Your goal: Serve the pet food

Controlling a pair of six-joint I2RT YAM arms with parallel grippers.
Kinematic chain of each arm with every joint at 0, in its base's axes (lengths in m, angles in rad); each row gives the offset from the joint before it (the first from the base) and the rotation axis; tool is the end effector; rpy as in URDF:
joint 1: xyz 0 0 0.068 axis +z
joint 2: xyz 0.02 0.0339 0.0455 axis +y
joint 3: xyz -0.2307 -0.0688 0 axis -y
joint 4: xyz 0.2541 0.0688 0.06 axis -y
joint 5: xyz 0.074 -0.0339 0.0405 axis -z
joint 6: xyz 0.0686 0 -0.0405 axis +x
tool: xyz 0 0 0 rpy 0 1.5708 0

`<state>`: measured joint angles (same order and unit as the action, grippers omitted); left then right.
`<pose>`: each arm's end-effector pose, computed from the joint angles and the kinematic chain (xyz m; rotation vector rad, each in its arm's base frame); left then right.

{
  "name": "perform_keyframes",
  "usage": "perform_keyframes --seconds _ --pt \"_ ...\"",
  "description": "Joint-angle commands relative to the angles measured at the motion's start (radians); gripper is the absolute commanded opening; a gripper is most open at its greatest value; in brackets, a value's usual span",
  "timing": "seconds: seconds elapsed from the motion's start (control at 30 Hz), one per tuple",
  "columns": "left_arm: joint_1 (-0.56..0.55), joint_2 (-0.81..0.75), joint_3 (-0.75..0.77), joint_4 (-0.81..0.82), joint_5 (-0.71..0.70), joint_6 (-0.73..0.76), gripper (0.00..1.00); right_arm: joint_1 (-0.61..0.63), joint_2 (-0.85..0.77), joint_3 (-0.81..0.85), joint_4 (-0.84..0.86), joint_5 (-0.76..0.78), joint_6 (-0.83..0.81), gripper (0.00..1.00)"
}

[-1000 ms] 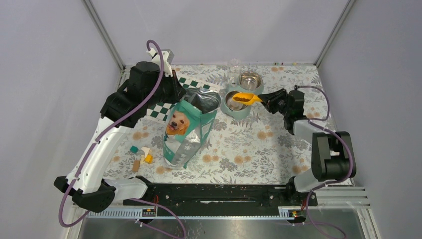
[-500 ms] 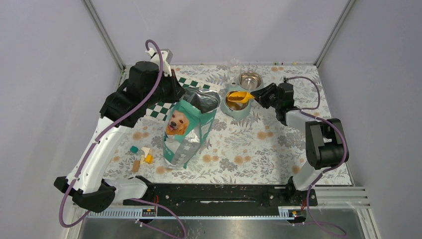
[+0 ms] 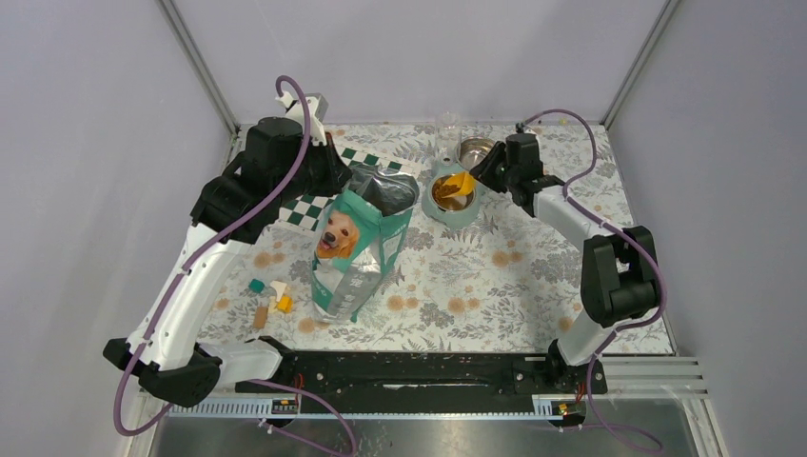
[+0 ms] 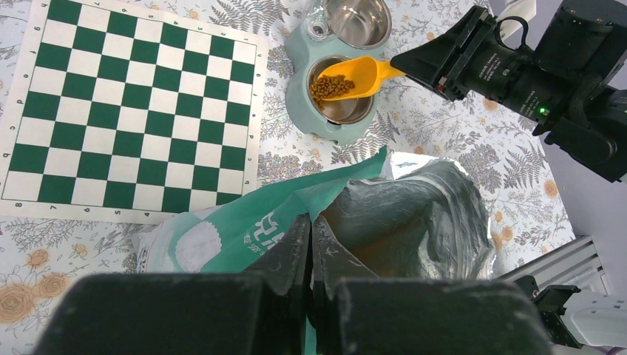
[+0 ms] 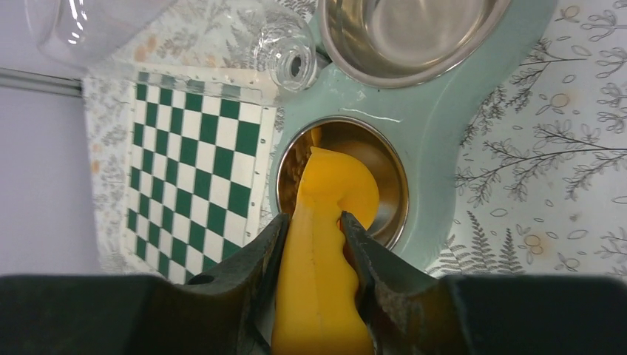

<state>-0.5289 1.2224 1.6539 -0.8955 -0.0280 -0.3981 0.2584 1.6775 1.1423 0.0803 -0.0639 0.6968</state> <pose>0.2379 -0.1368 0.4273 0.1180 2.0763 -0.5483 0.4066 0.1120 0.2023 0.4137 2.0485 0.6587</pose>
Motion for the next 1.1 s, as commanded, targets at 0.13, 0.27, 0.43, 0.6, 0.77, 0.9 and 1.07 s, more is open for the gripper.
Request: perform_keyframes --seconds 0.13,0.27,0.43,0.6,0.77,0.9,1.07 --pt "0.018 -0.043 -0.001 0.179 -0.038 -0.005 0.0 0.085 -0.014 0.15 -0.219 0.211 -0.174 0.0" --pt "0.02 -0.049 -0.006 0.179 -0.035 -0.007 0.0 0.086 -0.058 0.188 -0.248 0.174 -0.186 0.0" --pt "0.019 -0.045 -0.006 0.179 -0.026 -0.009 0.0 0.088 -0.119 0.317 -0.377 0.144 -0.212 0.0" --pt "0.02 -0.043 -0.003 0.179 -0.01 -0.02 0.0 0.088 -0.184 0.451 -0.552 0.27 -0.322 0.0" --pt "0.02 -0.038 0.004 0.181 0.01 -0.021 0.0 0.09 -0.275 0.542 -0.682 0.235 -0.369 0.0" --pt "0.02 -0.03 0.007 0.183 0.044 -0.022 0.0 0.09 -0.395 0.551 -0.669 0.056 -0.348 0.0" --pt "0.02 -0.021 0.007 0.192 0.09 -0.043 0.0 0.09 -0.534 0.495 -0.458 -0.282 -0.176 0.0"
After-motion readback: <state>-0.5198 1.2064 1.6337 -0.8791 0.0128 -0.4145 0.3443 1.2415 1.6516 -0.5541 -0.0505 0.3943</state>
